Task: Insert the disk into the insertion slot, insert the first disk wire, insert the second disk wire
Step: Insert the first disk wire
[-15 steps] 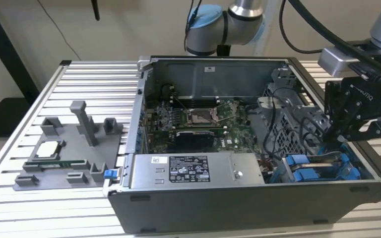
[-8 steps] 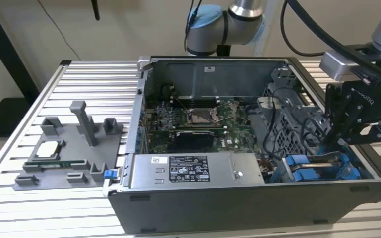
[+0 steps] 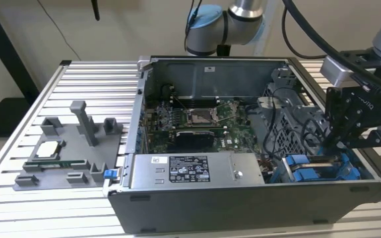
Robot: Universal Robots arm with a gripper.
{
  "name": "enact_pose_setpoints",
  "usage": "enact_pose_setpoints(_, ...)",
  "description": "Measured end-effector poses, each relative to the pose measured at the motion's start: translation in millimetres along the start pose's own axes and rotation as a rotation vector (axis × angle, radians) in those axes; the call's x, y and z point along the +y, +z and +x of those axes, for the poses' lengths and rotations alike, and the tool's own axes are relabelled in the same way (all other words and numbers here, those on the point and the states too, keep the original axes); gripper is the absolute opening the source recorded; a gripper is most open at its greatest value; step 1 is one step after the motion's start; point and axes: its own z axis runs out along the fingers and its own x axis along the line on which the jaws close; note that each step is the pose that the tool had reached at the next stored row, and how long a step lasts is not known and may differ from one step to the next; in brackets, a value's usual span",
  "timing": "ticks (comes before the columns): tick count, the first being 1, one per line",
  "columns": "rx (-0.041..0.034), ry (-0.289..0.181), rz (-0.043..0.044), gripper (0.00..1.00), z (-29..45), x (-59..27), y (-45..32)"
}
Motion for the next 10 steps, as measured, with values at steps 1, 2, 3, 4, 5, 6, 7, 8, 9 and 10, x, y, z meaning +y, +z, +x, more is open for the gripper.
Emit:
enact_pose_setpoints(1, -0.001, 0.001, -0.0002, 0.0, 0.3, -0.1, 0.4)
enact_pose_setpoints(2, -0.0017, 0.003, -0.0003, 0.0, 0.5, -0.2, 1.1)
enact_pose_setpoints(3, -0.0021, 0.006, -0.0003, 0.0, 0.7, -0.4, 1.6)
enact_pose_setpoints(4, -0.0026, 0.01, -0.0004, 0.0, 0.8, -0.5, 2.0)
enact_pose_setpoints(5, -0.003, 0.015, -0.0005, 0.0, 0.8, -0.5, 2.5)
enact_pose_setpoints(6, -0.0034, 0.021, -0.0005, 0.0, 0.8, -0.5, 3.0)
enact_pose_setpoints(7, -0.0037, 0.027, -0.0006, 0.0, 0.9, -0.6, 3.4)
enact_pose_setpoints(8, -0.0041, 0.033, -0.0007, 0.0, 0.9, -0.6, 3.9)
enact_pose_setpoints(9, -0.0043, 0.039, -0.0008, 0.0, 0.9, -0.7, 4.2)
enact_pose_setpoints(10, -0.0044, 0.044, -0.0008, 0.0, 0.9, -1.0, 4.5)
